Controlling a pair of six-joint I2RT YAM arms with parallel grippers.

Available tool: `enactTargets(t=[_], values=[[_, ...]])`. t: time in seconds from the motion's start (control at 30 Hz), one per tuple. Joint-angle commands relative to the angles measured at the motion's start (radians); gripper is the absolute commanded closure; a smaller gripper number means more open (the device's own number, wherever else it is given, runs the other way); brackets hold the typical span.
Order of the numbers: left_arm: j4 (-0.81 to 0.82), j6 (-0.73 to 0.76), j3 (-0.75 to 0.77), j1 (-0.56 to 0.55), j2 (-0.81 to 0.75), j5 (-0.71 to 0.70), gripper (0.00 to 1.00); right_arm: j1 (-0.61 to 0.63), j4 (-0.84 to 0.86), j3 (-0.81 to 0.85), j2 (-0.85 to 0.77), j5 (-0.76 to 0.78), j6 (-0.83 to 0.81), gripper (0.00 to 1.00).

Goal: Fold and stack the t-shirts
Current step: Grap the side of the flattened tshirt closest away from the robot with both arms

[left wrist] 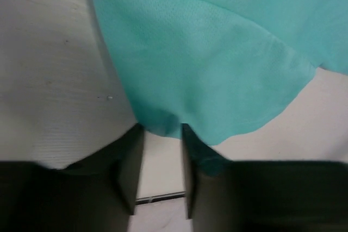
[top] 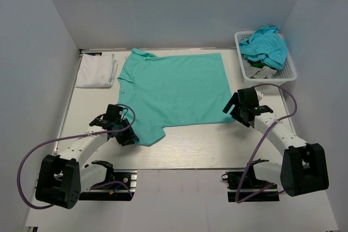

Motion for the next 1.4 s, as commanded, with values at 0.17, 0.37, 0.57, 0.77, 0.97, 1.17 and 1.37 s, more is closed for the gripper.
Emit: enactTargets(t=[0.17, 0.37, 0.57, 0.77, 0.97, 1.17, 1.37], values=[[0.079, -0.008, -0.03, -0.01, 0.018, 0.009, 1.0, -0.03, 0.026, -0.013, 0.056, -0.073, 0.044, 0.14], [0.057, -0.008, 0.001, -0.01, 0.018, -0.013, 1.0, -0.047, 0.063, -0.042, 0.075, -0.061, 0.047, 0.2], [0.089, 0.001, 0.019, -0.01, 0.009, 0.03, 1.0, -0.056, 0.172, -0.056, 0.129, -0.093, 0.069, 0.28], [0.099, 0.01, 0.039, -0.01, -0.002, 0.069, 1.0, -0.058, 0.216, -0.05, 0.209, -0.125, 0.06, 0.36], [0.118, 0.01, 0.087, -0.01, -0.034, 0.133, 1.0, -0.058, 0.233, -0.07, 0.212, -0.155, 0.063, 0.77], [0.118, 0.01, 0.166, 0.008, -0.045, 0.133, 1.0, -0.055, 0.205, -0.035, 0.183, -0.162, 0.029, 1.0], [0.143, 0.001, 0.251, 0.008, 0.021, 0.106, 1.0, -0.056, 0.175, 0.047, 0.198, -0.199, -0.011, 1.0]])
